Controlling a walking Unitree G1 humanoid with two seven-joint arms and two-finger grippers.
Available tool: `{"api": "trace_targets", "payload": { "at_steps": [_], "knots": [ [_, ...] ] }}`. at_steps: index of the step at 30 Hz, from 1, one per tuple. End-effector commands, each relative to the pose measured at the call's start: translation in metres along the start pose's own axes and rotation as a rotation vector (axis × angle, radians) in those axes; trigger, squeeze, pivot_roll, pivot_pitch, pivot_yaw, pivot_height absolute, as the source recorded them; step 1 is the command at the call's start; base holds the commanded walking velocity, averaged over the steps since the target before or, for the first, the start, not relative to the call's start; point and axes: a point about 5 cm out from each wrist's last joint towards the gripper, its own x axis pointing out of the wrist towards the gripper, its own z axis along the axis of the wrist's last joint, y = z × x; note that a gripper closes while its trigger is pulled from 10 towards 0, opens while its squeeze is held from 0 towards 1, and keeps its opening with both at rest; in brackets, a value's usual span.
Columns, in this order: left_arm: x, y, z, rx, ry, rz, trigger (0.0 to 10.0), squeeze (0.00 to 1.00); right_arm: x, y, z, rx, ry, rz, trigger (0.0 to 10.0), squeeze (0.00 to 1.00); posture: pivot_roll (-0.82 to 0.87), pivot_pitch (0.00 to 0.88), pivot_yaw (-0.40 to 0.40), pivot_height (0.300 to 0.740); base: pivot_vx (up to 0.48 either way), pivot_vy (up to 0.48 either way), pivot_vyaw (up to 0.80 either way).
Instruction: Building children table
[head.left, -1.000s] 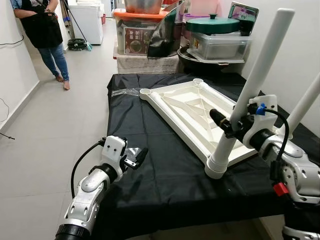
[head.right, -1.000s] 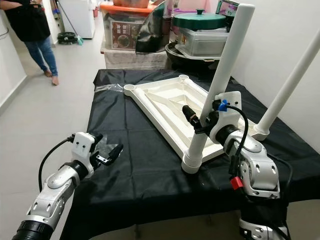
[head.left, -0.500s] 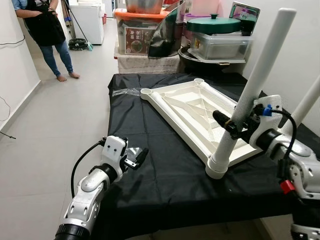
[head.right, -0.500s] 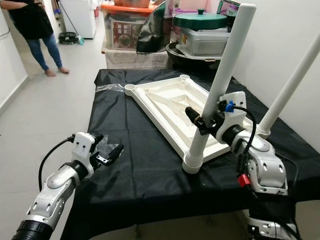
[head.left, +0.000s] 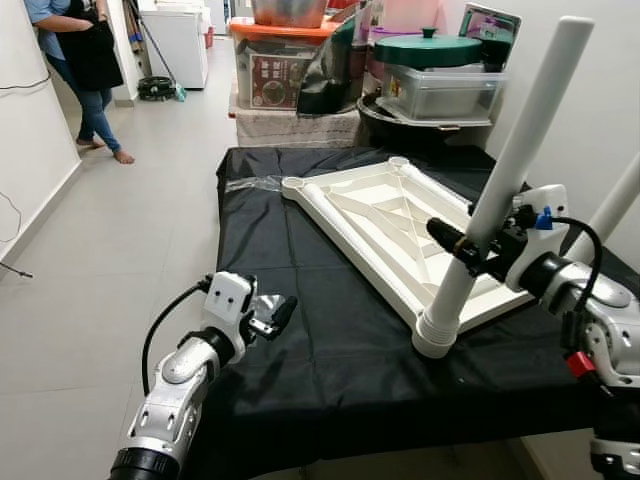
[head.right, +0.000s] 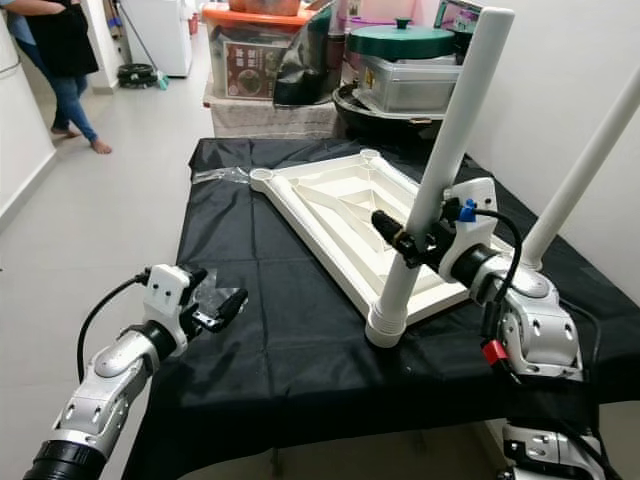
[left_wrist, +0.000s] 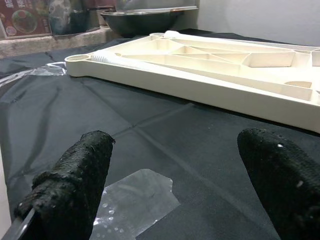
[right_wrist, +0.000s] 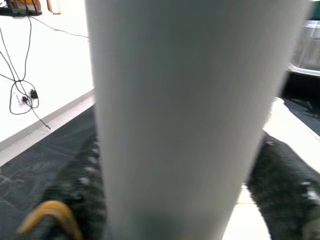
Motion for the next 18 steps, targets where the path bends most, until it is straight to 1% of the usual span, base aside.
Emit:
{"api": "trace_targets", "payload": {
  "at_steps": [1, 2, 4, 5, 12, 18],
  "knots": [
    [-0.003, 0.001, -0.004, 0.016, 0.018, -0.007, 10.0, 0.0, 0.0, -0.002, 0.0, -0.007, -0.004, 0.009, 2.0, 0.0, 0.0, 0.0, -0.055, 0.74, 0.0, 0.0, 0.0],
    [-0.003, 0.001, -0.004, 0.016, 0.018, -0.006, 10.0, 0.0, 0.0, -0.004, 0.0, -0.01, -0.003, 0.01, 0.4, 0.0, 0.0, 0.0, -0.056, 0.74, 0.0, 0.0, 0.0],
    [-0.003, 0.001, -0.004, 0.016, 0.019, -0.006, 10.0, 0.0, 0.0, -0.004, 0.0, -0.012, -0.003, 0.011, 0.4, 0.0, 0.0, 0.0, -0.056, 0.74, 0.0, 0.0, 0.0],
    [-0.003, 0.001, -0.004, 0.016, 0.02, -0.006, 10.0, 0.0, 0.0, -0.005, -0.001, -0.015, -0.001, 0.013, 0.0, 0.0, 0.0, 0.0, -0.057, 0.74, 0.0, 0.0, 0.0],
    [-0.002, 0.001, -0.005, 0.018, 0.02, -0.004, 10.0, 0.0, 0.0, -0.009, -0.006, -0.019, 0.011, 0.012, 0.0, 0.0, 0.0, 0.0, -0.061, 0.74, 0.0, 0.0, 0.0],
    [-0.002, 0.001, -0.005, 0.019, 0.019, -0.002, 10.0, 0.0, 0.0, -0.006, -0.011, -0.003, 0.013, 0.005, 0.0, 0.0, 0.0, 0.0, -0.062, 0.74, 0.0, 0.0, 0.0]
  ]
}}
